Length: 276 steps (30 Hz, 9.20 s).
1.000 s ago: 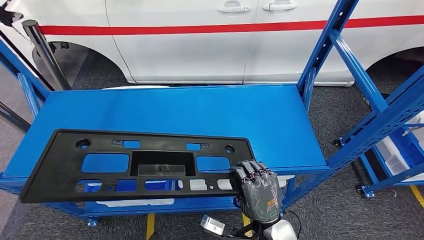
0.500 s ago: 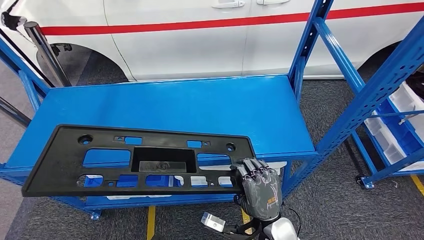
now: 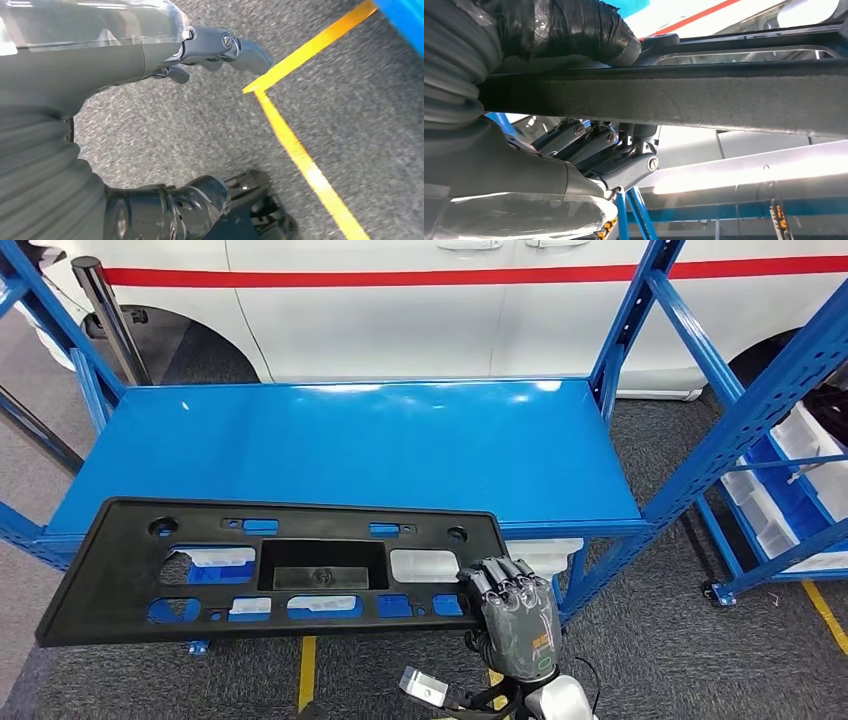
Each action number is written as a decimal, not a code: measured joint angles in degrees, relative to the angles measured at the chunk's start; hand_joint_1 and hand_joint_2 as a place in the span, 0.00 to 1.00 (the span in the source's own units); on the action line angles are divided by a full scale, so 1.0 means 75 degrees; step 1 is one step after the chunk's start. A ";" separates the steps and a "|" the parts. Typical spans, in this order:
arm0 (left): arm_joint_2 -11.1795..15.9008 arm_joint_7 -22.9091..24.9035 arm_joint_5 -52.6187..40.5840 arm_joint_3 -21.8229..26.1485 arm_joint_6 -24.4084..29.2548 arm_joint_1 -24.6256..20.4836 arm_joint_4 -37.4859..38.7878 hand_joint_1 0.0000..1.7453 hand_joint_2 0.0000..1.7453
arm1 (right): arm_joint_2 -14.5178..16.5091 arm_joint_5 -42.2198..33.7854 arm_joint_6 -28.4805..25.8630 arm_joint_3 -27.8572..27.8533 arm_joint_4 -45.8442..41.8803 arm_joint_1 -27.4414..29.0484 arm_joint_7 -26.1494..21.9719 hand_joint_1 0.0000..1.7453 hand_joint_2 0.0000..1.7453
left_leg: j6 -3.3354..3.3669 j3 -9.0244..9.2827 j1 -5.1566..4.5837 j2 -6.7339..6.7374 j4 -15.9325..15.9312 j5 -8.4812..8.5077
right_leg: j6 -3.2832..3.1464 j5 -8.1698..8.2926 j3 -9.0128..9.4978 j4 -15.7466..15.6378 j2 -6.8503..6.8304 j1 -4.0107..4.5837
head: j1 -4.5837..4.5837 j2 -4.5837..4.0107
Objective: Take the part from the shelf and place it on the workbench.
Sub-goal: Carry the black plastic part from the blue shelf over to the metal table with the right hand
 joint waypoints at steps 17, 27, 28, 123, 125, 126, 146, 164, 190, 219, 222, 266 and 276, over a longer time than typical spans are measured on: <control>-0.0010 0.0009 0.0014 -0.0009 -0.0003 0.0011 0.0000 0.00 1.00 | 0.0059 0.0012 -0.0004 -0.0003 0.0008 -0.0063 -0.0023 1.00 1.00 | -0.0475 -0.0591 0.0022 -0.0072 0.1946 -0.0932 | -0.0481 0.1203 0.0810 -0.2097 -0.0034 0.0033 | -0.0023 0.0000; -0.0020 -0.0009 0.0106 -0.0015 0.0001 -0.0007 0.0000 0.00 1.00 | 0.0071 -0.0327 -0.0006 -0.0006 0.0008 -0.0067 -0.0054 1.00 1.00 | -0.0044 0.0523 -0.0002 -0.0029 -0.0170 -0.0306 | -0.0134 0.0921 0.0285 -0.1478 0.0006 0.0028 | -0.0003 0.0000; -0.0019 -0.0014 0.0114 -0.0015 0.0002 -0.0005 0.0000 0.00 1.00 | 0.0068 -0.0389 -0.0006 -0.0006 0.0009 -0.0063 -0.0065 1.00 1.00 | -0.0003 0.0426 -0.0017 -0.0019 -0.0156 -0.0231 | -0.0116 0.0530 0.0159 -0.1042 0.0011 0.0023 | -0.0001 0.0000; 0.0031 -0.0194 0.0415 -0.0102 0.0123 0.0183 0.0017 0.00 1.00 | -0.0035 -0.1504 -0.0029 -0.0505 -0.0399 0.0906 -0.0997 1.00 1.00 | -0.0110 0.0340 0.0049 0.0151 -0.0180 -0.0194 | -0.0147 0.0225 -0.0075 -0.0081 0.0074 -0.0004 | 0.0024 0.0000; 0.0028 -0.0214 0.0436 -0.0102 0.0125 0.0185 0.0017 0.00 1.00 | 0.0049 -0.1581 -0.0029 -0.0714 -0.0526 0.1060 -0.1199 1.00 1.00 | -0.0151 0.0332 0.0055 0.0282 -0.0119 -0.0239 | -0.0124 0.0645 0.0372 -0.0827 -0.0069 -0.0045 | 0.0025 0.0000; 0.0027 -0.0226 0.0452 -0.0102 0.0128 0.0186 0.0018 0.00 1.00 | 0.0105 -0.1622 -0.0029 -0.0837 -0.0597 0.1124 -0.1316 1.00 1.00 | -0.0191 0.0328 0.0043 0.0338 -0.0080 -0.0274 | -0.0139 0.0793 0.0643 -0.1307 -0.0216 -0.0026 | 0.0026 0.0000; 0.0048 -0.0295 0.0667 -0.0101 0.0161 0.0242 0.0023 0.00 1.00 | 0.1056 -0.2046 -0.0038 -0.2279 -0.1439 0.1979 -0.2467 1.00 1.00 | -0.0278 0.0324 0.0042 -0.0391 -0.0011 -0.0349 | -0.0332 0.1045 0.0829 -0.1967 0.0749 0.0036 | 0.0011 0.0000; 0.0028 -0.0318 0.0784 -0.0123 0.0165 0.0227 0.0023 0.00 1.00 | 0.1300 -0.2396 -0.0040 -0.2931 -0.1755 0.2246 -0.2826 1.00 1.00 | -0.0486 0.0223 0.0061 0.0352 0.0367 -0.0718 | -0.0430 0.0906 0.0960 -0.2027 -0.0061 0.0023 | 0.0026 0.0000; 0.0025 -0.0348 0.0964 -0.0190 0.0216 0.0266 0.0038 0.00 1.00 | 0.1593 -0.3102 -0.0044 -0.3566 -0.2106 0.2587 -0.3232 1.00 1.00 | -0.0282 0.0526 0.0031 0.0599 -0.0124 -0.0480 | -0.0181 0.0873 0.0915 -0.1869 -0.0541 0.0035 | 0.0044 0.0000; 0.0030 -0.0337 0.1031 -0.0200 0.0239 0.0260 0.0039 0.00 1.00 | 0.1639 -0.3278 -0.0047 -0.3760 -0.2172 0.2706 -0.3249 1.00 1.00 | -0.0163 0.0375 0.0036 0.0495 -0.0096 -0.0392 | -0.0148 0.0681 0.0705 -0.1348 -0.0257 0.0030 | 0.0067 0.0000; 0.0033 -0.0340 0.1058 -0.0201 0.0240 0.0257 0.0041 0.00 1.00 | 0.1645 -0.3294 -0.0047 -0.3775 -0.2178 0.2705 -0.3278 1.00 1.00 | -0.0272 0.0412 -0.0014 0.0687 -0.0058 -0.0455 | -0.0255 0.0795 0.1046 -0.2061 -0.0540 0.0136 | 0.0060 0.0000; 0.0050 -0.0345 0.1080 -0.0260 0.0246 0.0284 0.0047 0.00 1.00 | 0.1737 -0.3543 -0.0055 -0.4143 -0.2321 0.2811 -0.3410 1.00 1.00 | -0.0325 0.0180 0.0073 -0.0561 0.0398 -0.0521 | -0.0437 0.0868 0.1069 -0.2098 0.0716 0.0098 | 0.0093 0.0000; 0.0047 -0.0354 0.1037 -0.0262 0.0268 0.0288 0.0052 0.00 1.00 | 0.1738 -0.3584 -0.0055 -0.4195 -0.2365 0.2862 -0.3408 1.00 1.00 | -0.0044 0.0368 0.0068 0.0075 -0.0158 -0.0376 | -0.0052 -0.0051 0.0009 -0.0151 0.0131 0.0029 | 0.0145 0.0000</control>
